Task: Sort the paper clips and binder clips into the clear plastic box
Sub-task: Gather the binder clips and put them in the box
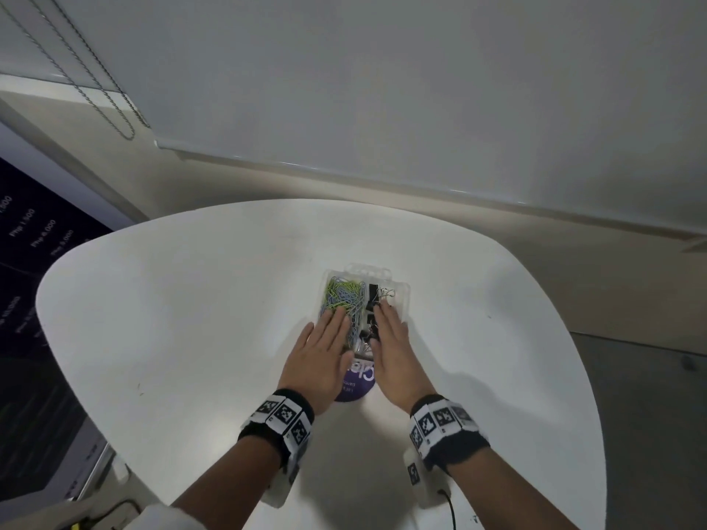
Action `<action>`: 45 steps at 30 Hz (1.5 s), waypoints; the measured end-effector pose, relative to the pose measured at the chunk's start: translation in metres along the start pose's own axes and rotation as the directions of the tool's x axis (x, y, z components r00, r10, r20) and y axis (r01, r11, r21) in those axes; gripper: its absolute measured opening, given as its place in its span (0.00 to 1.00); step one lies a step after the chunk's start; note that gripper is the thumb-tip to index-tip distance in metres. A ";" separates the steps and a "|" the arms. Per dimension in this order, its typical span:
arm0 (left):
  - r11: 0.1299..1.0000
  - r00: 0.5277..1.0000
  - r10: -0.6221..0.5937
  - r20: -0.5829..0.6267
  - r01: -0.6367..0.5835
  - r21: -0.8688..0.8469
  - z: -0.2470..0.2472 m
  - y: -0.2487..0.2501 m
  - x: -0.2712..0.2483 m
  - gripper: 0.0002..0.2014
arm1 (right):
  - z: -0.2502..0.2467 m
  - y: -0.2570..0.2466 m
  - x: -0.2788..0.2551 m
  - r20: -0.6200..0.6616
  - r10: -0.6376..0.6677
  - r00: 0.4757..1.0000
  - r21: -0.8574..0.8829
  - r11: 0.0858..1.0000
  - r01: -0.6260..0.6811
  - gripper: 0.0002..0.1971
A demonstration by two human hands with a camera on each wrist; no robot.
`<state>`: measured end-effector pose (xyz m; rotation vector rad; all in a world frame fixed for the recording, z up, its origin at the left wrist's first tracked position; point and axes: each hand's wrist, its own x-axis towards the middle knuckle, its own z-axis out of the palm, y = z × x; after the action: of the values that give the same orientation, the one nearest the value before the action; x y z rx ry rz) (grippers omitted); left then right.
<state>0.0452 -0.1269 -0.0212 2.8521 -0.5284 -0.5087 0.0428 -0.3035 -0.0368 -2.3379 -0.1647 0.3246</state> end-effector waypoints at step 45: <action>0.999 1.000 0.013 -0.011 -0.014 -0.036 0.031 -0.019 -0.062 0.32 | 0.047 -0.008 -0.069 0.022 -0.027 0.999 -0.263 0.964 0.032 0.29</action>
<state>-0.0149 -0.0897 -0.0363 2.8136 -0.5307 -0.4956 -0.0367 -0.2806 -0.0502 -2.5936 -0.2656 0.3261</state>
